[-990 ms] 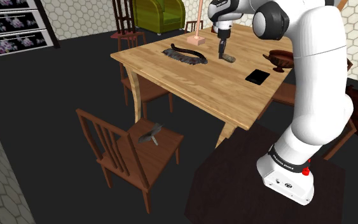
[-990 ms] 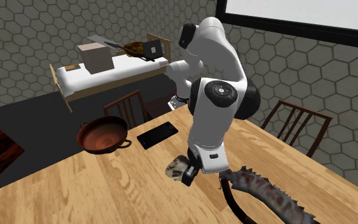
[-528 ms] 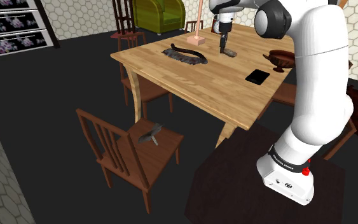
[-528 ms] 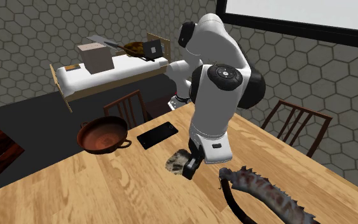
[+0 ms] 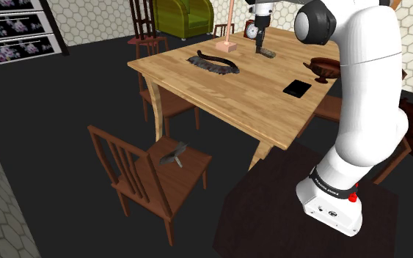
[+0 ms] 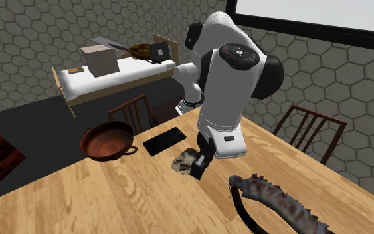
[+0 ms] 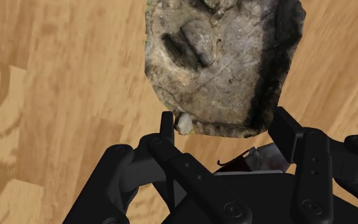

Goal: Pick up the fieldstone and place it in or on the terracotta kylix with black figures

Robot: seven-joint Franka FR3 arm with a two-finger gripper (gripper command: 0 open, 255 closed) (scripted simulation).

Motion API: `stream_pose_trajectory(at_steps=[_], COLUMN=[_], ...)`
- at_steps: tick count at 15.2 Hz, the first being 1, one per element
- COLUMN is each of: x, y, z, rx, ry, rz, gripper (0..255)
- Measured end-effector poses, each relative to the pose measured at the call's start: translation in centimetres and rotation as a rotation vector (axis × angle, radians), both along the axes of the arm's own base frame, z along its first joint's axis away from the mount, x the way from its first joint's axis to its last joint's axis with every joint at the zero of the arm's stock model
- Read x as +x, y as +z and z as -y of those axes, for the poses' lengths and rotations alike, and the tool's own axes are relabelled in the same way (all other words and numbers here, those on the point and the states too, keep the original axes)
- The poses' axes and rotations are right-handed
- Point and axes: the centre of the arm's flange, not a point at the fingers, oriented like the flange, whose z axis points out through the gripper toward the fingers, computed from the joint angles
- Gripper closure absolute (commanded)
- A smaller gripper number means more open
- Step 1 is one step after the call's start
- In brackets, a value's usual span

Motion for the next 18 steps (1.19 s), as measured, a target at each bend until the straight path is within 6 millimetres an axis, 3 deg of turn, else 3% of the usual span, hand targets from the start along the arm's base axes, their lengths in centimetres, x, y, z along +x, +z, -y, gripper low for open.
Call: stream_pose_trajectory(at_steps=[11,14,18], x=[-0.1,-2.2,-6.6], y=[5.6,6.0,6.1], z=[0.1,1.4,4.4], rx=[0.000,0.000,0.000], ry=[0.000,-0.001,-0.002], rz=[0.000,-0.001,0.000], gripper=[255,255,255])
